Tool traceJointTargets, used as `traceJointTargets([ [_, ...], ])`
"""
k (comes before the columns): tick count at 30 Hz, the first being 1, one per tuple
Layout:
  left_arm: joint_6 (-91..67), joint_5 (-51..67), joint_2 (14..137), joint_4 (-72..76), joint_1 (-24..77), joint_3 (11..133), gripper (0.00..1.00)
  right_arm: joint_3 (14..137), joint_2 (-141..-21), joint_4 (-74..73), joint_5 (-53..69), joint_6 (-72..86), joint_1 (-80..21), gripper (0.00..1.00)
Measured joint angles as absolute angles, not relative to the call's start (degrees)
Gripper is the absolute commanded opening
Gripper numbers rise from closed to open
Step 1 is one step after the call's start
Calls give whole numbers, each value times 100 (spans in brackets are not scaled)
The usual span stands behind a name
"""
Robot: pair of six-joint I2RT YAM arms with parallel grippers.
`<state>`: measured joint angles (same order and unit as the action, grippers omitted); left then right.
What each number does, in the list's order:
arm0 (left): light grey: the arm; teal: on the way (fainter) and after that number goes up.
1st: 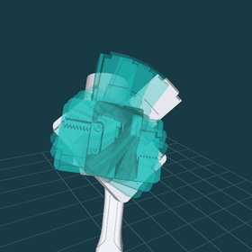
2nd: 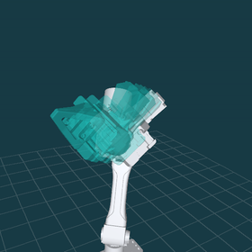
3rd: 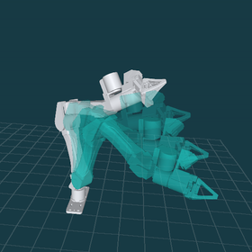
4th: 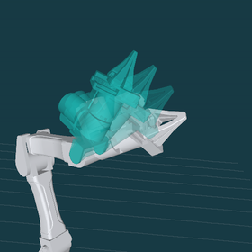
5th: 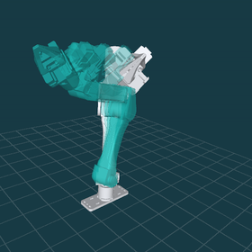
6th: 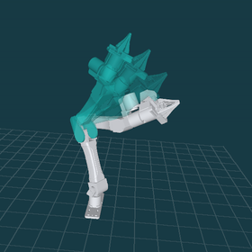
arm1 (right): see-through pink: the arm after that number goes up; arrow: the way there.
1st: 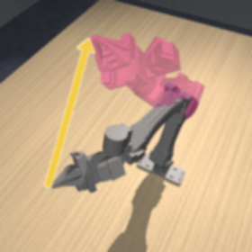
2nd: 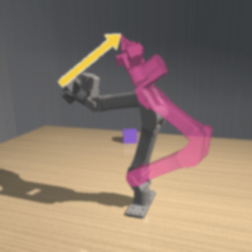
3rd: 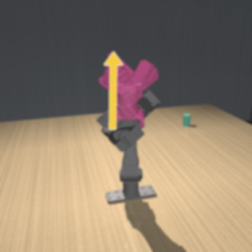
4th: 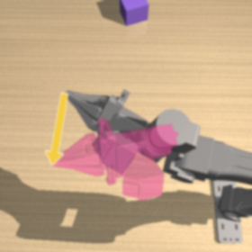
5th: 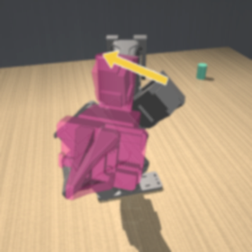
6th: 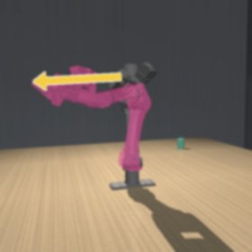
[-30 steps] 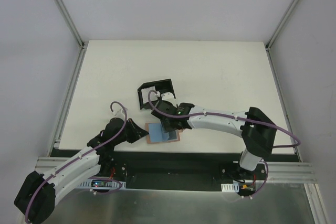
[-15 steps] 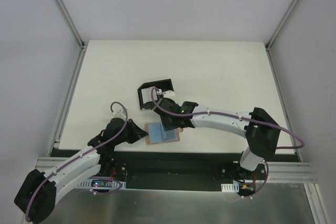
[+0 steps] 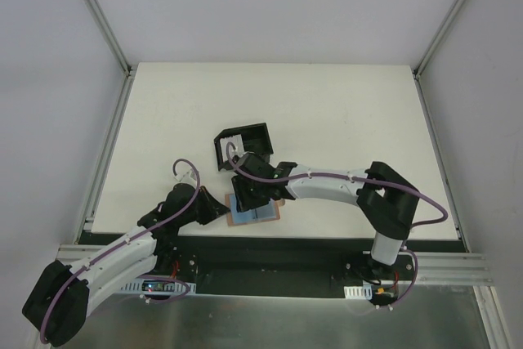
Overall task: Put the credit cards into the card holder
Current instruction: Insert the credit card into the card holder.
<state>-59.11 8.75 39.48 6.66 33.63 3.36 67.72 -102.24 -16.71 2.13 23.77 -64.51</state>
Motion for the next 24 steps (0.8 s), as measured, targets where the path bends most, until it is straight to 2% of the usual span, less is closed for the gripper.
traceJointTargets([
  [5,-5913,871,3946,666,3363,336,0,6619,-10221,-1496,351,2403,-6331,41],
  [16,-5837,873,3972,652,3363,336,18,6051,-10084,-1260,368,2773,-5883,36],
  [24,-5741,834,3854,482,3363,338,10,6064,-10138,-1221,397,2853,-5878,36],
])
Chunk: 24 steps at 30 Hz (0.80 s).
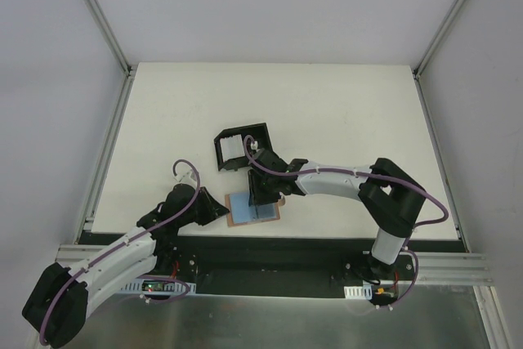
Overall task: Put the credit cards into the card holder
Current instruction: Insert the credit card into the card holder.
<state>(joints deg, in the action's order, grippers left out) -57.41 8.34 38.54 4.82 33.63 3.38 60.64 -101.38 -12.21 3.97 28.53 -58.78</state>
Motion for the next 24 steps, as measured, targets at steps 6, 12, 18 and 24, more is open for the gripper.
traceJointTargets([
  [6,-5743,735,3747,375,3363,338,0,6117,-10186,-1223,429,2851,-5878,36],
  [12,-5734,722,3743,370,3365,338,0,6130,-10200,-1223,445,2849,-5878,36],
  [18,-5688,729,3675,366,3363,338,0,6147,-10219,-1221,475,2849,-5874,36],
  [24,-5695,727,3533,351,3363,338,6,6204,-10289,-1208,543,2851,-5872,36],
])
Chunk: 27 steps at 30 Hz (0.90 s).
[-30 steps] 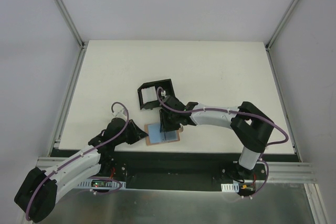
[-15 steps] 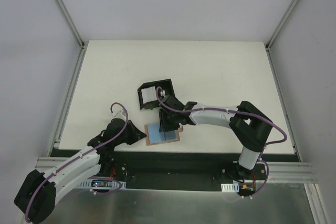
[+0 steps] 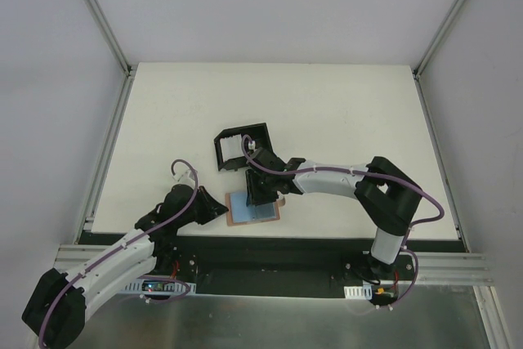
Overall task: Put the credit cards into the card holder
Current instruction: Insert the credit card into the card holder.
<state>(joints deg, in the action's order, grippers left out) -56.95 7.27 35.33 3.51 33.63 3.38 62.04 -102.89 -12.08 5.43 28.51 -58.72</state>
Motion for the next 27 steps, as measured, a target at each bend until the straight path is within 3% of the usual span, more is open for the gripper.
traceJointTargets([
  [27,-5704,856,3942,687,3363,338,11,6204,-10294,-1194,563,2851,-5872,37],
])
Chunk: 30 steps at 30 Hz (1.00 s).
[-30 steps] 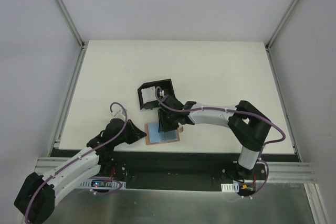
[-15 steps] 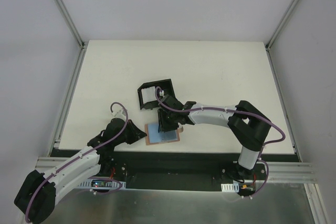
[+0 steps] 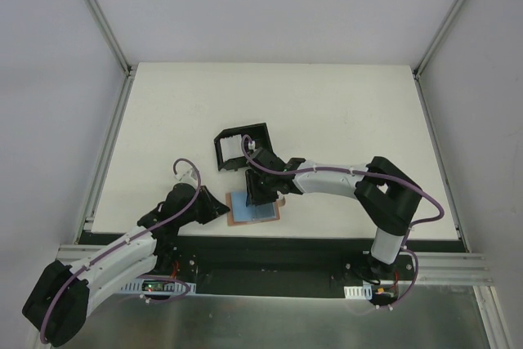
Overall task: Put the credit cards into the card holder
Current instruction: Insert the credit card into the card holder.
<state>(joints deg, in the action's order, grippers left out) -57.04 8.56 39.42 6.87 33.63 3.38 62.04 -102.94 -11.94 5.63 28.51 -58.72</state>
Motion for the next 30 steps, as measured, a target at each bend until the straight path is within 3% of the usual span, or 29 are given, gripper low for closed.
traceJointTargets([
  [5,-5721,854,3951,725,3363,336,0,6204,-10294,-1194,563,2851,-5872,37],
  [21,-5752,829,3850,655,3363,336,0,6099,-10195,-1076,552,2825,-5874,38],
  [27,-5712,906,3745,742,3363,336,18,6099,-10200,-1068,558,2818,-5872,38],
  [30,-5699,980,3695,882,3363,322,21,6099,-10219,-1068,563,2823,-5872,38],
])
